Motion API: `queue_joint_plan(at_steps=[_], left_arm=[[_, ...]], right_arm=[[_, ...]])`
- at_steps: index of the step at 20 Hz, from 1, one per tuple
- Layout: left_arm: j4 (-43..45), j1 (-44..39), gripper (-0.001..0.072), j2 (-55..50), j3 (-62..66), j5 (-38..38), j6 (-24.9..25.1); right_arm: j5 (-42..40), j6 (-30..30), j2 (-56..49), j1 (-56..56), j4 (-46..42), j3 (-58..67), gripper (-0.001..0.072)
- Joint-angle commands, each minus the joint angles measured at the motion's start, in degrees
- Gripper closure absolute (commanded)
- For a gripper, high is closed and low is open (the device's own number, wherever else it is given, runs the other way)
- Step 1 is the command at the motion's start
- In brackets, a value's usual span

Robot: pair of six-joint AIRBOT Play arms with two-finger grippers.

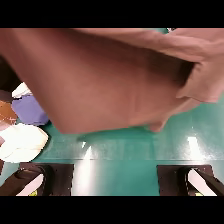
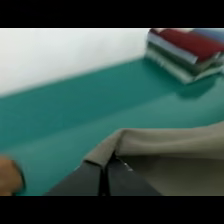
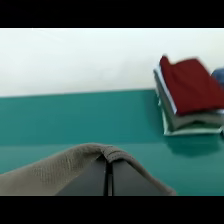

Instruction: Fold the shirts.

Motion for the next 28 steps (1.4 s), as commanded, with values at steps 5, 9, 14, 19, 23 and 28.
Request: queue_joint_plan(at_steps=[5,9,14,19,23,28], left_arm=[[2.84,0.04,0.068,-18.82,-20.24,7.37,-2.05],[2.71,0.02,0.068,-30.84,-20.31,18.12,-1.97],[2.71,0.04,0.0677,-39.12,-20.33,19.87,-2.36],[4.28,0.09,0.0188,-39.98,-19.61,18.73,-3.63],[4.15,4.7,0.0189,-37.05,-17.31,3.65,-3.23],[-2.67,9.27,0.0287,-25.83,-35.54,-0.22,-0.9]], right_arm=[[3.72,0.85,-21.53,9.7,-0.04,-9.29,0.0702],[-7.85,0.52,-32.11,11.02,0.07,-14.05,0.0702],[-16.79,0.52,-40.35,11.5,0.46,-14.25,0.07],[-18.64,0.52,-41.88,10.6,0.57,-14.16,0.0322],[-6.93,-6.71,-36.39,6.73,0.59,-15.34,0.0323],[5.01,-12.61,-22.4,1.86,0.66,-32.83,0.0322]])
